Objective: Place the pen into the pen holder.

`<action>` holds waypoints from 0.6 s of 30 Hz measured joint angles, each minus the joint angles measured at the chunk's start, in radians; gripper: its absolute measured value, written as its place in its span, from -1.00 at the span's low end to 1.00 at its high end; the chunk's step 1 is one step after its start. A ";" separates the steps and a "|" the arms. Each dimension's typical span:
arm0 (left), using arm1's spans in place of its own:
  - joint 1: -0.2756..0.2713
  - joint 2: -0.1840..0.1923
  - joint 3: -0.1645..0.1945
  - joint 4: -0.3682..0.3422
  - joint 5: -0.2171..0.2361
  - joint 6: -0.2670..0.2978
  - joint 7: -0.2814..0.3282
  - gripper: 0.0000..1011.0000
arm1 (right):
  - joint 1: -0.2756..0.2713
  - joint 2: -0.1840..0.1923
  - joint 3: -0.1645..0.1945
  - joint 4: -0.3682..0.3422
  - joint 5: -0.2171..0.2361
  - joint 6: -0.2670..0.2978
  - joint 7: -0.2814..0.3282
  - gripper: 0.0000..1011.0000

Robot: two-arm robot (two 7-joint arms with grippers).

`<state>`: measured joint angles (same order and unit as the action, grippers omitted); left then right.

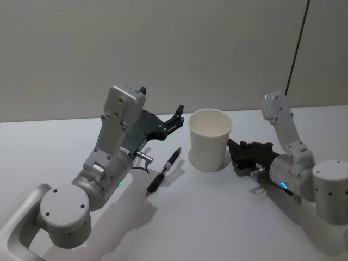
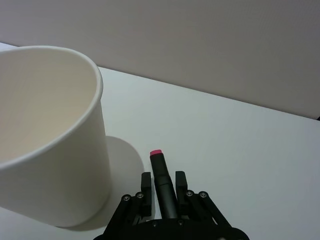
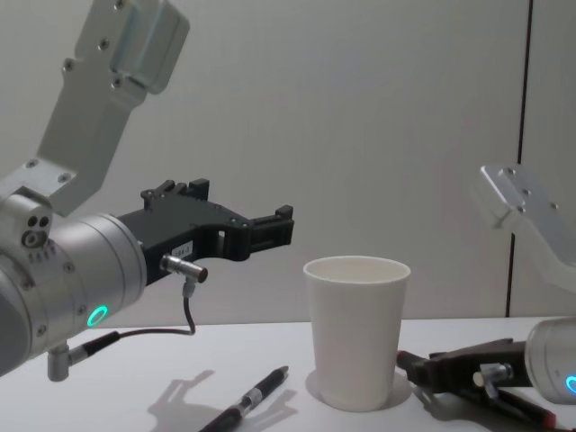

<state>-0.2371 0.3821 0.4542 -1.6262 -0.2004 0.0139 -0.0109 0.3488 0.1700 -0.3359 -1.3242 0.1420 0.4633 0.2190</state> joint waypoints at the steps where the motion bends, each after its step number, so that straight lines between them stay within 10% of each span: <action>1: 0.000 0.000 0.000 0.000 0.000 0.000 0.000 0.98 | 0.000 0.000 0.000 0.000 0.000 0.000 0.000 -0.45; 18: 0.000 0.000 0.000 0.000 0.000 0.000 0.000 0.98 | 0.000 0.000 0.000 0.000 0.000 0.000 0.000 -0.63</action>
<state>-0.2371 0.3821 0.4542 -1.6262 -0.2004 0.0139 -0.0109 0.3488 0.1700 -0.3360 -1.3243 0.1419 0.4634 0.2188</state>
